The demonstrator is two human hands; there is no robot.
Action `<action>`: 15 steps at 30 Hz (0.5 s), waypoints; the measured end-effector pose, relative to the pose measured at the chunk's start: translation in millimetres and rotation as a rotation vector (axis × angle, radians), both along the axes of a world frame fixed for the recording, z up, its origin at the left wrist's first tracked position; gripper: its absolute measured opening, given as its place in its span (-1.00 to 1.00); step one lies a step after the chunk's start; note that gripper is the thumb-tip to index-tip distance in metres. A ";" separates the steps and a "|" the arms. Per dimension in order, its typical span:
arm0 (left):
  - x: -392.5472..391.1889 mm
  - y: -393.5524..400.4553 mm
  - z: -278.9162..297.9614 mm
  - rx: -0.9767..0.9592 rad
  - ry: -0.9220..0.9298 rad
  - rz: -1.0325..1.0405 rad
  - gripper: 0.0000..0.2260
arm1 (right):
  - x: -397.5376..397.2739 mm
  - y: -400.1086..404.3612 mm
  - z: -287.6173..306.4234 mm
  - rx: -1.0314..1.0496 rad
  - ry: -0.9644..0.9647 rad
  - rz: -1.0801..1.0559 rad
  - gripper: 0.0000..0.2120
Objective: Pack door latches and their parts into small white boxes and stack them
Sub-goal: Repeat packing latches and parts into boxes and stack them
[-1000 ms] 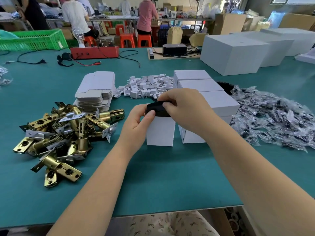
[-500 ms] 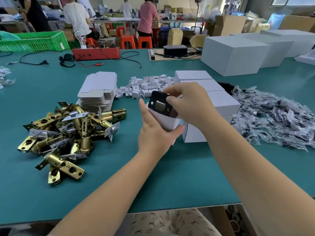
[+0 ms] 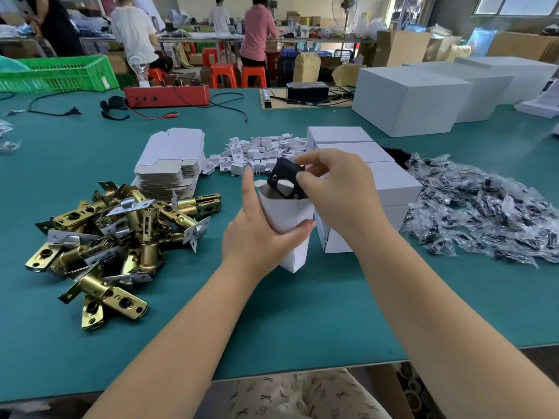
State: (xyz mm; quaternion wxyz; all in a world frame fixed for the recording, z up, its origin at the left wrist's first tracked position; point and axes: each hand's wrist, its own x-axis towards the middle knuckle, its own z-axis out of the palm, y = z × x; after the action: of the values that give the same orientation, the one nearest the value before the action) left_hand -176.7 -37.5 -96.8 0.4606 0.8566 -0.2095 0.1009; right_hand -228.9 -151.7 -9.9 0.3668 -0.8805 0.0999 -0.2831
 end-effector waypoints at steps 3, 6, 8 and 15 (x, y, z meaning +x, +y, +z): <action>4.1 6.2 7.1 0.151 -0.102 -0.061 -0.01 | -1.4 -2.6 -0.5 -0.022 -0.018 -0.022 -0.77; 9.4 9.2 5.3 0.282 -0.139 -0.120 -0.01 | -1.3 -4.5 -2.0 -0.015 -0.008 -0.018 -0.75; 10.5 10.0 2.3 0.316 -0.120 -0.161 -0.01 | -0.9 -6.1 -1.6 -0.019 0.012 -0.021 -0.75; 5.9 5.9 -1.8 0.045 0.040 -0.323 -0.08 | 3.1 -1.8 -2.8 -0.077 0.038 -0.043 -0.71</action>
State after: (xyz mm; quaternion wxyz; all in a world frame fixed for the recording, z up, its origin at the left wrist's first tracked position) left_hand -170.9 -31.6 -98.6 0.4553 0.8239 -0.3374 0.0040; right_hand -225.7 -153.5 -12.7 0.3243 -0.8970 0.1147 -0.2777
